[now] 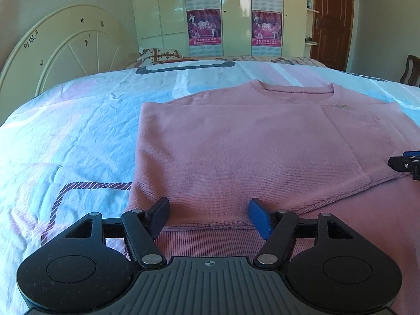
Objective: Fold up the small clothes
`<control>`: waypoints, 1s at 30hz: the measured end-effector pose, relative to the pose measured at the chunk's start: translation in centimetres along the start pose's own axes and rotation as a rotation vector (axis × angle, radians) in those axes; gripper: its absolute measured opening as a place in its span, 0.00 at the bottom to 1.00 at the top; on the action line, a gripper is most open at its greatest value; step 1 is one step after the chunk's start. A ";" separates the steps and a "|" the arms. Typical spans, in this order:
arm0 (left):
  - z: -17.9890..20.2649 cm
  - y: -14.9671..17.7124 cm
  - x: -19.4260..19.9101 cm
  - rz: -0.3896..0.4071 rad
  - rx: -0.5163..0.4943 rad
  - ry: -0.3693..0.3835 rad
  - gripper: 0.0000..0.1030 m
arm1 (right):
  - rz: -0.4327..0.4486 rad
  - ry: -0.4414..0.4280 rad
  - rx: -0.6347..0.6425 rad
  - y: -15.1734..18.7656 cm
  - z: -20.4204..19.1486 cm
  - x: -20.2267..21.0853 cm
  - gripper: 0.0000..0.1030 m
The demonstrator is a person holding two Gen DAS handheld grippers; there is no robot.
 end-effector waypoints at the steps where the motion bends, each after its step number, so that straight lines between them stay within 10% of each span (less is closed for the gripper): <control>1: 0.0 0.0 0.0 0.000 -0.001 -0.001 0.65 | -0.003 -0.001 0.000 -0.1 0.0 0.0 0.35; 11: 0.0 -0.5 0.2 -0.049 -0.031 -0.009 0.82 | -0.006 -0.036 0.022 -0.2 0.3 0.1 0.38; 14: 0.0 0.0 3.0 -0.022 -0.083 -0.034 0.97 | 0.020 -0.105 -0.056 0.3 2.2 3.1 0.61; 30: 1.3 12.9 16.7 -0.026 -0.043 -0.093 0.97 | 0.015 -0.167 -0.216 14.8 13.2 16.3 0.58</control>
Point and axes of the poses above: each gripper's, at about its wrist camera, not at the fingertips, and x roughly against the way its jaws point, z to its right, y to its underside, the point moved 7 cm from there along -x, roughly the way its jaws point, and after that the axes turned 7 degrees about -z, right-handed, at the moved point
